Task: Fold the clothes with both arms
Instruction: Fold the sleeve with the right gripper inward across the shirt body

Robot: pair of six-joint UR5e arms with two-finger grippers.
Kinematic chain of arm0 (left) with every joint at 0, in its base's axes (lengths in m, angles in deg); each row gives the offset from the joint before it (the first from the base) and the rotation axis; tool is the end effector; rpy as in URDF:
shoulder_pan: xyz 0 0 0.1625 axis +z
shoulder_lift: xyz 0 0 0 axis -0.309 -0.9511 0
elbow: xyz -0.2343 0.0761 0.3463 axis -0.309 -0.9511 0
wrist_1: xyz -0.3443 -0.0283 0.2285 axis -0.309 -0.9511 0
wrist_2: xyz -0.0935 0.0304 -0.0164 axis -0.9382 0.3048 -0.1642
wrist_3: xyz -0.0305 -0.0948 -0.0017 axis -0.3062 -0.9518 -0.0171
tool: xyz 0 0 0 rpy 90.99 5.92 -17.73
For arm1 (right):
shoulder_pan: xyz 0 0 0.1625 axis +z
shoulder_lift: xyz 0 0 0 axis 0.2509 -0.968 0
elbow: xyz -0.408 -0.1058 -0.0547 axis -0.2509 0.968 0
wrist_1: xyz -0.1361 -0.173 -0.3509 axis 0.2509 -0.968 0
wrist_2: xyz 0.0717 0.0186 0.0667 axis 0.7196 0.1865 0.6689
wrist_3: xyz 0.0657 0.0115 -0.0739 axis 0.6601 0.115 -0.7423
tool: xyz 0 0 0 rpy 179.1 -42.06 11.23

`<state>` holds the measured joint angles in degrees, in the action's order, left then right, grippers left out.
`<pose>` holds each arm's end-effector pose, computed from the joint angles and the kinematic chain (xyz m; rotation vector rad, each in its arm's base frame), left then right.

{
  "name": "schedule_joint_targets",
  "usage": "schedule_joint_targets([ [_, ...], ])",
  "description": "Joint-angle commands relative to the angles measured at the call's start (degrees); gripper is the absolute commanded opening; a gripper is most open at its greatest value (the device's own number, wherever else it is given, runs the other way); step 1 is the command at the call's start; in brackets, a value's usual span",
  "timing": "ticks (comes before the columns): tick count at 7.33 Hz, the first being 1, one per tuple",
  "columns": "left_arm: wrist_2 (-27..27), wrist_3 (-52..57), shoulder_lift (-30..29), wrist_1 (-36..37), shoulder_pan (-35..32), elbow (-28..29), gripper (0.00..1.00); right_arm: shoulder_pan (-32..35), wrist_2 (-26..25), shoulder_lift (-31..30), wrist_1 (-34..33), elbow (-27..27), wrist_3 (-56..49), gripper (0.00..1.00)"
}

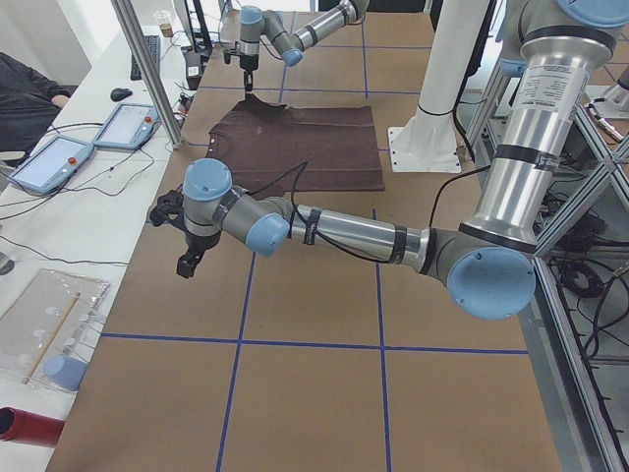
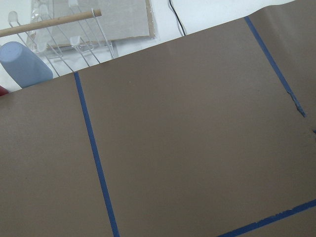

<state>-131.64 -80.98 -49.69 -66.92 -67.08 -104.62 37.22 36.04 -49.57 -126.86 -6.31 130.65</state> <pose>-0.0129 -0.6177 0.5165 0.4547 0.7727 0.1830 -0.4394 -0.6853 0.2855 0.3181 -0.9770 -0.1828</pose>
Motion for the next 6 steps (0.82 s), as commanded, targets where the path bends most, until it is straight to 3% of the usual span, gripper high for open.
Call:
schedule_joint_targets([
  [1, 0.0, -0.1, -0.2, 0.0, 0.0, 0.4, 1.0, -3.5, -2.9, 2.2, 1.4, 0.0, 0.7, 0.0],
  [2, 0.0, -0.2, -0.4, 0.0, 0.0, 0.5, 1.0, -4.6, -3.6, 2.2, 1.7, 0.0, 0.6, 0.72],
  [3, -0.1, -0.2, -0.4, 0.0, 0.0, 0.5, 1.0, -6.4, -6.2, 1.1, 5.6, 0.2, 0.7, 1.0],
  [4, 0.0, -0.2, -0.4, 0.0, 0.0, 0.6, 1.0, -7.1, -7.4, -0.2, 7.8, 0.2, 0.8, 1.0],
  [6, 0.1, -0.9, -1.5, -1.8, 0.0, 2.9, 1.0, -7.1, -7.4, 0.9, 7.6, -0.1, 15.0, 1.0],
])
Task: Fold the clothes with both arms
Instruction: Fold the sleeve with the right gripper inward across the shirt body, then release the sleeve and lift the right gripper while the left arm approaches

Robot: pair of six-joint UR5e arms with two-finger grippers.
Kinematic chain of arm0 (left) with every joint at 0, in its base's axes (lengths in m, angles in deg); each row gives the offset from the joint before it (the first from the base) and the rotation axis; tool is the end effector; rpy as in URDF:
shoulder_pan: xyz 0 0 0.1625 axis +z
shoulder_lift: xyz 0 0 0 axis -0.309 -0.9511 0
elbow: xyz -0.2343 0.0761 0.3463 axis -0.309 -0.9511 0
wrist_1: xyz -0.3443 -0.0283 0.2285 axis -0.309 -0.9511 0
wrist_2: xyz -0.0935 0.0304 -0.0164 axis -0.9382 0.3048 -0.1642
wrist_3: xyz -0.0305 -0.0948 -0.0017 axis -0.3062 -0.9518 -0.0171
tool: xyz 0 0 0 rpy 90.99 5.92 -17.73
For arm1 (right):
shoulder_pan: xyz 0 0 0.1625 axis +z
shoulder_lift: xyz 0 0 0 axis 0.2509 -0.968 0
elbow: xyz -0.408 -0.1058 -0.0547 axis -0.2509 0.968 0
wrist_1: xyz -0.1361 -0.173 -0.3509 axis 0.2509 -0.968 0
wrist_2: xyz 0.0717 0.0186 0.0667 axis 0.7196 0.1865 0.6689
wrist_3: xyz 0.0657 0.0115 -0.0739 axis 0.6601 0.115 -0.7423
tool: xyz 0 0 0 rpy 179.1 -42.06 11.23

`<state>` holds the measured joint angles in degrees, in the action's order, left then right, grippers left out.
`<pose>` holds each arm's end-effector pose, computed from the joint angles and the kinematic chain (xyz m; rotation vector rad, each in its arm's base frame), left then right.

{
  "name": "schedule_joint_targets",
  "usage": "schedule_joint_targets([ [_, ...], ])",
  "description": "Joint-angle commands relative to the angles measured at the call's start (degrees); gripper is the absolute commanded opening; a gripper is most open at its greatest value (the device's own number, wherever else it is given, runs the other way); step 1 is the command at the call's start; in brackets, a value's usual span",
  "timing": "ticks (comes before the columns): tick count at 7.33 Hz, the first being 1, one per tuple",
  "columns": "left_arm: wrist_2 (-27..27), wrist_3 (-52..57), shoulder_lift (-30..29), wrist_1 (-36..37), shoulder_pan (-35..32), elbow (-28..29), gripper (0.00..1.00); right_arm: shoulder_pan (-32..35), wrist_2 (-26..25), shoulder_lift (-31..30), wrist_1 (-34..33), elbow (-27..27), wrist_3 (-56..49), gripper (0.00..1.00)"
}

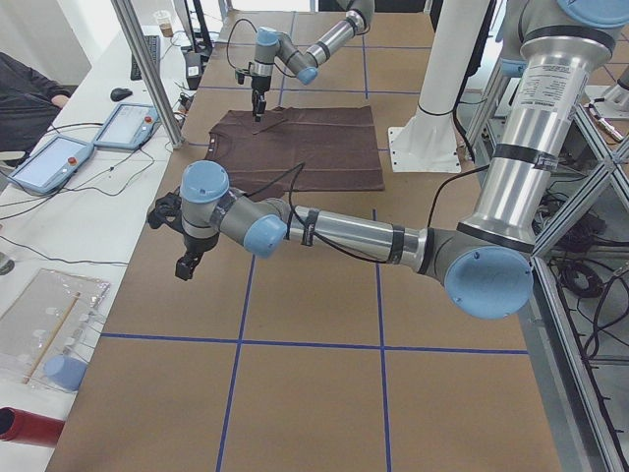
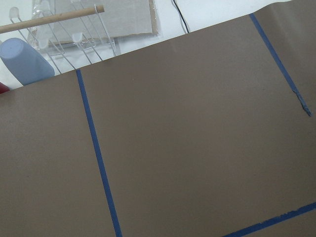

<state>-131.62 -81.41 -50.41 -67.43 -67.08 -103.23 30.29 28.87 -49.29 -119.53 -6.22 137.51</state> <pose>-0.0124 -0.6236 0.5200 0.4492 0.7739 0.1748 -0.5124 -0.6361 0.2695 0.3851 -1.0256 -0.1578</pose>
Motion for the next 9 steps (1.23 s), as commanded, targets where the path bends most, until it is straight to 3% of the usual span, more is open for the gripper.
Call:
schedule_joint_targets([
  [1, 0.1, -5.6, -2.8, -4.5, 0.1, 4.8, 1.0, 0.1, 0.2, 1.7, -0.6, -0.4, 11.3, 1.0],
  [2, 0.1, -10.9, -4.7, -9.1, 1.2, 8.2, 1.0, 0.2, 0.3, 1.7, -6.1, -2.8, 12.2, 1.0],
  [4, 0.2, -23.1, -5.9, -14.2, 8.1, 8.5, 1.0, 2.9, 4.1, 1.2, -24.0, -12.5, 11.4, 1.0],
  [5, 1.0, -29.4, -6.2, -16.2, 10.2, 7.8, 1.0, 5.4, 8.7, -0.8, -25.2, -14.3, 11.4, 1.0],
  [7, 15.1, -46.7, -6.7, -22.9, 21.0, 7.8, 1.0, 8.9, 15.3, -8.2, -26.0, -22.0, 11.2, 1.0],
  [9, 25.5, -56.3, -9.9, -23.0, 30.6, 7.9, 1.0, 9.0, 15.3, -10.0, -28.1, -25.4, 11.0, 1.0],
])
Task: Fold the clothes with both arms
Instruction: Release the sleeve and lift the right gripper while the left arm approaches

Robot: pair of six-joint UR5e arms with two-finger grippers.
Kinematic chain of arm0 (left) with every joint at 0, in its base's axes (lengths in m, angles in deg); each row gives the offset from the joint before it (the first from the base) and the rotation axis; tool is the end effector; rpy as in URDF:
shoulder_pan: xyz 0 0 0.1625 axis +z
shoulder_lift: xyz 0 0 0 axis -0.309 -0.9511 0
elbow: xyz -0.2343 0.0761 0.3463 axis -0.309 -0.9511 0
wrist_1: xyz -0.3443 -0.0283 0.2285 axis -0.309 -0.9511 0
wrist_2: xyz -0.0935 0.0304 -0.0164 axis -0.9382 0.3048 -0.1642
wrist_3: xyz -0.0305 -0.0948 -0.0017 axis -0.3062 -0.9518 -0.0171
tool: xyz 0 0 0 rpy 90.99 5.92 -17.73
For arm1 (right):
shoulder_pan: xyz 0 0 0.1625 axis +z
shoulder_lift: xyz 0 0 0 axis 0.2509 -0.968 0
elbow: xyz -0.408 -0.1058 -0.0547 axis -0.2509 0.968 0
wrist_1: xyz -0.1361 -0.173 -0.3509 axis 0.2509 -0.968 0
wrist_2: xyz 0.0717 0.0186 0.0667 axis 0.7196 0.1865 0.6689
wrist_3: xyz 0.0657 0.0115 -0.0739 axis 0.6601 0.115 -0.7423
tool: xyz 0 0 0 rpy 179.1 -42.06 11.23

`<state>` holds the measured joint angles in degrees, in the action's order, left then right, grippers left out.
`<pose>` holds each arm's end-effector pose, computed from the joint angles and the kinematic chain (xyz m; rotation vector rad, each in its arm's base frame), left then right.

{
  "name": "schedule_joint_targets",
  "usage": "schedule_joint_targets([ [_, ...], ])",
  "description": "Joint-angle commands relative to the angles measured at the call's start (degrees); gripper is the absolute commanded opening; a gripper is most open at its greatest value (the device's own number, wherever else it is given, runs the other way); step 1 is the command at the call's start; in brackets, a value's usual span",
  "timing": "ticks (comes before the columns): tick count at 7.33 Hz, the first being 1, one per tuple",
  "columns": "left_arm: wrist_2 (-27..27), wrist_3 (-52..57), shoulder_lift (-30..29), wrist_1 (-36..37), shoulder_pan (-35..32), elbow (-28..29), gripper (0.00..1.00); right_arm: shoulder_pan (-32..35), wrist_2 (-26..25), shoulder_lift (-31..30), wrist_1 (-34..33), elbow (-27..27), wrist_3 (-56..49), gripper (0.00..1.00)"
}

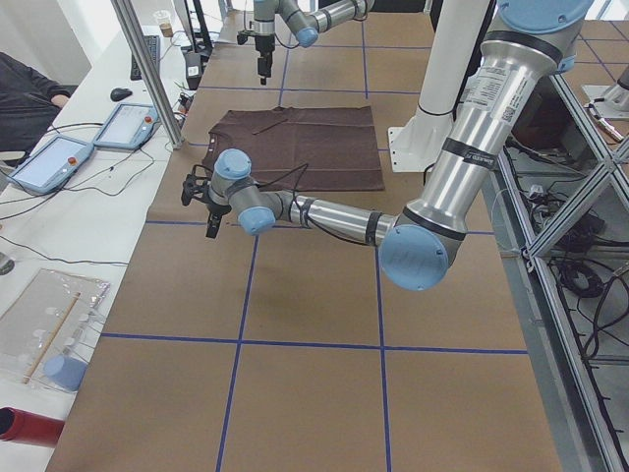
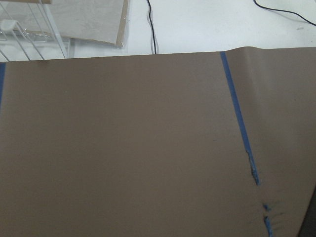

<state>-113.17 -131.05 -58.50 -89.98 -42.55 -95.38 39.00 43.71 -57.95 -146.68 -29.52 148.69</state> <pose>0.2564 -0.6422 0.4605 0.4196 0.9226 -0.2297 -0.3695 -0.6152 0.2444 0.0129 -1.0254 0.1026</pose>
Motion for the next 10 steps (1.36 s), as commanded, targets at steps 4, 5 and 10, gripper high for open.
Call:
schedule_joint_targets([
  [4, 14.8, -15.1, -2.8, -0.2, 15.4, 0.3, 0.98, -0.4, -0.4, -1.6, -0.4, -2.7, -0.2, 1.0],
  [5, 15.1, -15.0, -2.7, -0.2, 16.4, 0.9, 0.98, -0.4, -0.5, -1.7, -0.4, -2.7, -0.1, 1.0],
  [10, 18.4, -14.8, -2.0, -0.1, 16.4, 0.9, 0.82, -0.9, -0.8, -3.0, -0.1, -4.4, 0.0, 1.0],
])
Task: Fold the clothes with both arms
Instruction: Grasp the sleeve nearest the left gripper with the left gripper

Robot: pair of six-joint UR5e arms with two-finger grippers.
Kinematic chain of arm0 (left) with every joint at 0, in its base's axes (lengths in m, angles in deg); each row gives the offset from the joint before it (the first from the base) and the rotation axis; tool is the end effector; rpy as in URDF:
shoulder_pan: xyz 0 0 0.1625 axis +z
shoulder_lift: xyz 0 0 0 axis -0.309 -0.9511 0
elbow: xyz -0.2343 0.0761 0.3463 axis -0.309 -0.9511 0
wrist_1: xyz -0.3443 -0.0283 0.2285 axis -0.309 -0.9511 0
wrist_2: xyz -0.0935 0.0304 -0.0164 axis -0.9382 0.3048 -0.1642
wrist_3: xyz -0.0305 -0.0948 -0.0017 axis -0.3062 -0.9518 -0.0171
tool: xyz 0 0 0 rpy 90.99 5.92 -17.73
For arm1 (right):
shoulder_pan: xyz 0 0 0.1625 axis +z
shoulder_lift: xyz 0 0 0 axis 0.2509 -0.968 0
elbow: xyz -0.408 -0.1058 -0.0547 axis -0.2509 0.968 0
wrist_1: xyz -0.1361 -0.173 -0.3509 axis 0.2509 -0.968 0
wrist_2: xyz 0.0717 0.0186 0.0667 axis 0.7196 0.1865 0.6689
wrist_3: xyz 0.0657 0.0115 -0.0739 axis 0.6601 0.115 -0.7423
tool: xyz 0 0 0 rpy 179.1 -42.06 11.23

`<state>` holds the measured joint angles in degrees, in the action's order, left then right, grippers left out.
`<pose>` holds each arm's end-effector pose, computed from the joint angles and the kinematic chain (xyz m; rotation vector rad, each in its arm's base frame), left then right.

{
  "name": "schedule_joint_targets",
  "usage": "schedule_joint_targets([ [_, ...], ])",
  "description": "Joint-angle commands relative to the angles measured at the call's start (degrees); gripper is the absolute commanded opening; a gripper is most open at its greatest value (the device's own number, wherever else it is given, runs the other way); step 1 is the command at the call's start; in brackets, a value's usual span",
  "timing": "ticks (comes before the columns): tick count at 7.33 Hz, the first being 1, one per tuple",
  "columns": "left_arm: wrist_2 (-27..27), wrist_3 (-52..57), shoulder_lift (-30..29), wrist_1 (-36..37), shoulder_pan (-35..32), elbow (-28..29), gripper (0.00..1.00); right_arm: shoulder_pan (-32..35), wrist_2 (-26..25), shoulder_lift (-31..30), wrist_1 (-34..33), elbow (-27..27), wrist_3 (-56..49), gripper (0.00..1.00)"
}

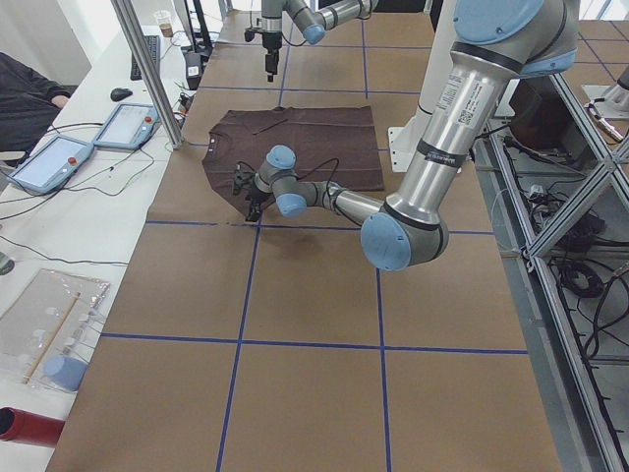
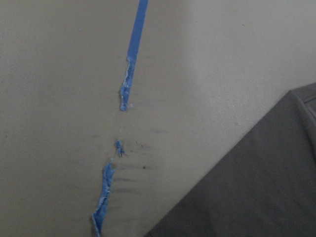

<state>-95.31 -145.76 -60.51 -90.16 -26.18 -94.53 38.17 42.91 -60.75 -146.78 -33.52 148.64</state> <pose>0.4192 -0.5780 0.4481 0.4244 0.8864 -0.3524 -0.3649 -0.5938 0.2488 0.0301 -1.0304 0.0873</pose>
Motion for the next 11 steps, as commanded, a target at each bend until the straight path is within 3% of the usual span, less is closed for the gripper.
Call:
schedule_joint_targets([
  [1, 0.5, -0.2, -0.1, 0.1, 0.1, 0.3, 0.78, -0.1, 0.0, -0.2, 0.0, -0.3, 0.0, 1.0],
  [5, 0.5, -0.3, -0.7, 0.1, 0.1, 1.4, 0.73, -0.1, 0.0, -0.4, 0.0, -0.1, -0.1, 1.0],
  [6, 0.5, -0.4, -0.7, 0.1, 0.1, 1.2, 0.53, -0.1, 0.0, -0.5, 0.0, -0.1, -0.1, 1.0],
  [8, 0.6, -0.3, -0.4, 0.1, 0.1, 0.8, 0.24, -0.1, 0.0, -0.6, 0.0, -0.1, -0.1, 1.0],
  [10, 0.6, -0.3, -0.1, 0.1, 0.1, 0.3, 0.02, -0.1, 0.0, -0.7, 0.0, 0.0, -0.1, 1.0],
  [11, 0.7, -0.3, -0.1, 0.2, 0.1, -0.1, 0.0, -0.1, 0.0, -0.8, 0.0, 0.0, -0.1, 1.0],
])
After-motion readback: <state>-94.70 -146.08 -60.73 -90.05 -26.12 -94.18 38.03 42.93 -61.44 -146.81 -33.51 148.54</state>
